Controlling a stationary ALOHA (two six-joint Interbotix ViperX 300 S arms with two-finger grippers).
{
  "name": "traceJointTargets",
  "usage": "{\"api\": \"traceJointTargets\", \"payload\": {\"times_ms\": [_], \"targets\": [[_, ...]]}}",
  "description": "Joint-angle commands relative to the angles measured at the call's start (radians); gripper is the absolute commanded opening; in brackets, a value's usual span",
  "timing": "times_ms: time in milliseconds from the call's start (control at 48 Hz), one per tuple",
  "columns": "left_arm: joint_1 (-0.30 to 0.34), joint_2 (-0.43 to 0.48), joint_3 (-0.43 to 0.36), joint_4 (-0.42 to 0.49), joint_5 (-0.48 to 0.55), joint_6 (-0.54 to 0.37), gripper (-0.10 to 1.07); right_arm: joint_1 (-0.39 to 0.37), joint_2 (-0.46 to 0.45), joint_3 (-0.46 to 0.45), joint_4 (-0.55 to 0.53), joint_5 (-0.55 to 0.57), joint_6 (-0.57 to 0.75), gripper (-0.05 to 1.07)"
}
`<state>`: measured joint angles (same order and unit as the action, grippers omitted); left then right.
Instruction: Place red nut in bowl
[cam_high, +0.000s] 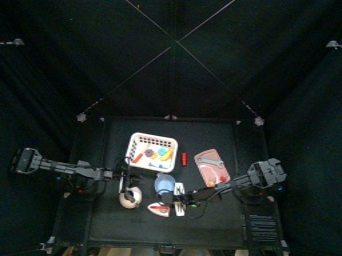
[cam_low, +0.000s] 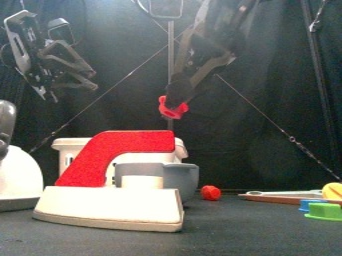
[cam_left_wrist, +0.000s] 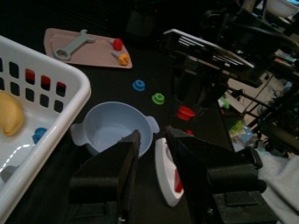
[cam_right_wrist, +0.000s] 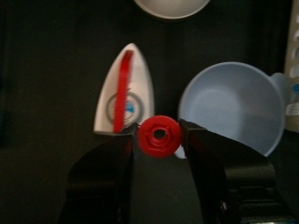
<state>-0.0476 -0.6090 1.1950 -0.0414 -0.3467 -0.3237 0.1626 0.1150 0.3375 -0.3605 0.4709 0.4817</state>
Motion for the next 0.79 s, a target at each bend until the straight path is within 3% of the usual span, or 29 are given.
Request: {"api": "traceJointTargets", "payload": {"times_ms": [0, 771], "targets": [[0.002, -0.002, -0.011, -0.002, -0.011, 0.002, 0.72, -0.023, -0.025, -0.015, -0.005, -0.017, -0.005, 0.65], [0.015, -0.002, 0.000, -0.035, -0.012, 0.000, 0.72, -0.089, 0.046, -0.041, 0.035, -0.054, -0.002, 0.67]]}}
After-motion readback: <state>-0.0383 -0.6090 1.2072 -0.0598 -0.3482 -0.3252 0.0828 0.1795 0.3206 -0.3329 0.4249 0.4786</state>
